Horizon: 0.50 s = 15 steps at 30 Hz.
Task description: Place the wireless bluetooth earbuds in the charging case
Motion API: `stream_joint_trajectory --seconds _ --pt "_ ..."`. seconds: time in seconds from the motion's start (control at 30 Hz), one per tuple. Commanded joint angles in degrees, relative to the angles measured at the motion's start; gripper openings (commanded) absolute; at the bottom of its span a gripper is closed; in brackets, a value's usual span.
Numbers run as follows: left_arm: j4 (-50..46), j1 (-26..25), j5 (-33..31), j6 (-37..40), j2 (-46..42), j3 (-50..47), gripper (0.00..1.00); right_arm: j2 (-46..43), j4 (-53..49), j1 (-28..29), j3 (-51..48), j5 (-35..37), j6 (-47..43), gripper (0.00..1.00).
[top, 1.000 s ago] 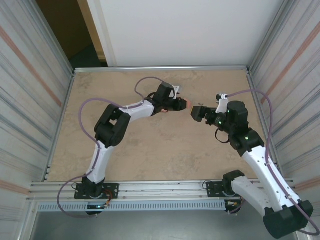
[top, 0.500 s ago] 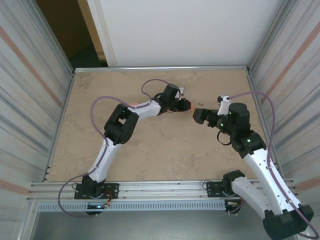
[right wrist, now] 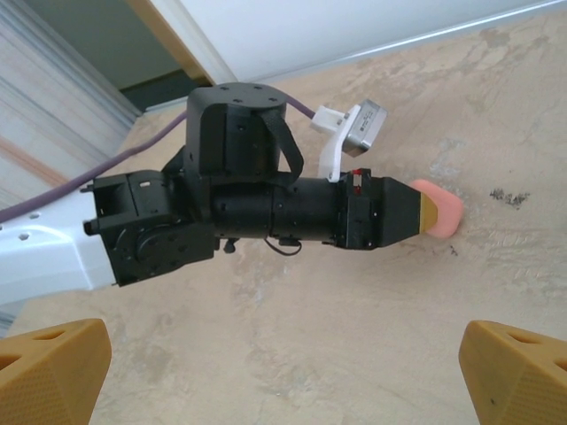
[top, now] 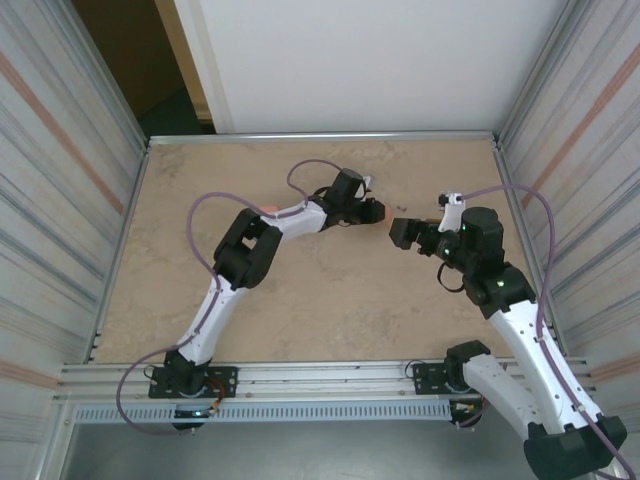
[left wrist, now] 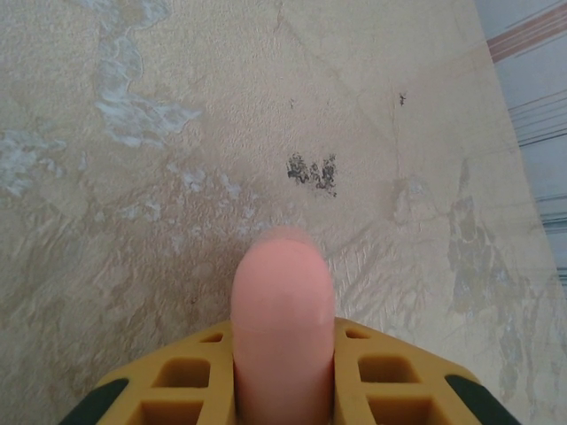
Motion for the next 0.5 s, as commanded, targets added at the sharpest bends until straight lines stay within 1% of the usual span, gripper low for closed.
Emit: stream_joint_trajectory --seconds 0.0,0.2,0.47 --pt "-1.2 -0.4 -1.1 -0.3 1.6 1.8 0.20 -1.0 -1.6 -0.5 -0.6 0.9 -2.3 0.99" --pt "-2.2 -0.5 -1.8 0.3 1.3 1.8 0.34 -1.8 -2.7 -0.8 0.0 2.2 -3.8 0.99" --pt "-3.8 -0.5 -3.0 1.4 0.4 1.8 0.39 -2.7 -4.0 -1.2 0.0 3.1 -4.8 1.00"
